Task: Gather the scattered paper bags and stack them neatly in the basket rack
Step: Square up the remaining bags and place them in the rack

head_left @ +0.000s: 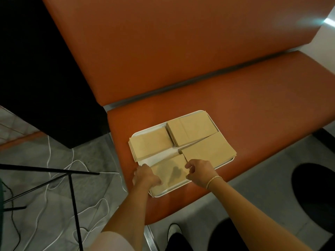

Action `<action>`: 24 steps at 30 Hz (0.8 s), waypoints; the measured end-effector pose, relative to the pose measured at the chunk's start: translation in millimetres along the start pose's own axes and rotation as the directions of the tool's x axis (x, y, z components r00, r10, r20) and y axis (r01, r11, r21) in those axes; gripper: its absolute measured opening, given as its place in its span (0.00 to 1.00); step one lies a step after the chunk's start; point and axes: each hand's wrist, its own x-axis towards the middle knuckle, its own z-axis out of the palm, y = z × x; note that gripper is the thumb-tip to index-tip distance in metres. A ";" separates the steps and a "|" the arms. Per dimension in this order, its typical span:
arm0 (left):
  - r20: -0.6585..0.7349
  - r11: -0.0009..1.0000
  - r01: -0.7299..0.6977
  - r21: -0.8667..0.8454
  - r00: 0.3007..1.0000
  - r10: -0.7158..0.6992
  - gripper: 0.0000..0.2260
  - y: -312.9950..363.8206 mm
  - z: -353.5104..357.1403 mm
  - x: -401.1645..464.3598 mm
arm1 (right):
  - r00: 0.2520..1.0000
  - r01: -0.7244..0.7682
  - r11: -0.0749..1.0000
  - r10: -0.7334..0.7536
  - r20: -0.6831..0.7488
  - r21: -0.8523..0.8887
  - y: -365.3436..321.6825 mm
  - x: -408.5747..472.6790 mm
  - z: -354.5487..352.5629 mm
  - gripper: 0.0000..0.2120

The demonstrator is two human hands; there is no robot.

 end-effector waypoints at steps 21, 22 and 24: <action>-0.181 0.603 -0.747 -0.280 0.658 0.731 0.13 37.2 -100.2 -218.4 | 0.809 0.285 0.877 -0.002 -0.588 0.388 10.4 -223.0 -73.0 0.31; -0.169 0.566 -0.775 -0.279 0.620 0.766 0.13 46.3 -99.6 -237.6 | 0.782 0.287 0.870 0.028 -0.622 0.401 20.2 -242.5 -76.4 0.31; -0.142 0.483 -0.829 -0.281 0.534 0.834 0.11 64.4 -92.8 -277.0 | 0.720 0.253 0.891 0.088 -0.689 0.378 41.9 -282.1 -79.1 0.29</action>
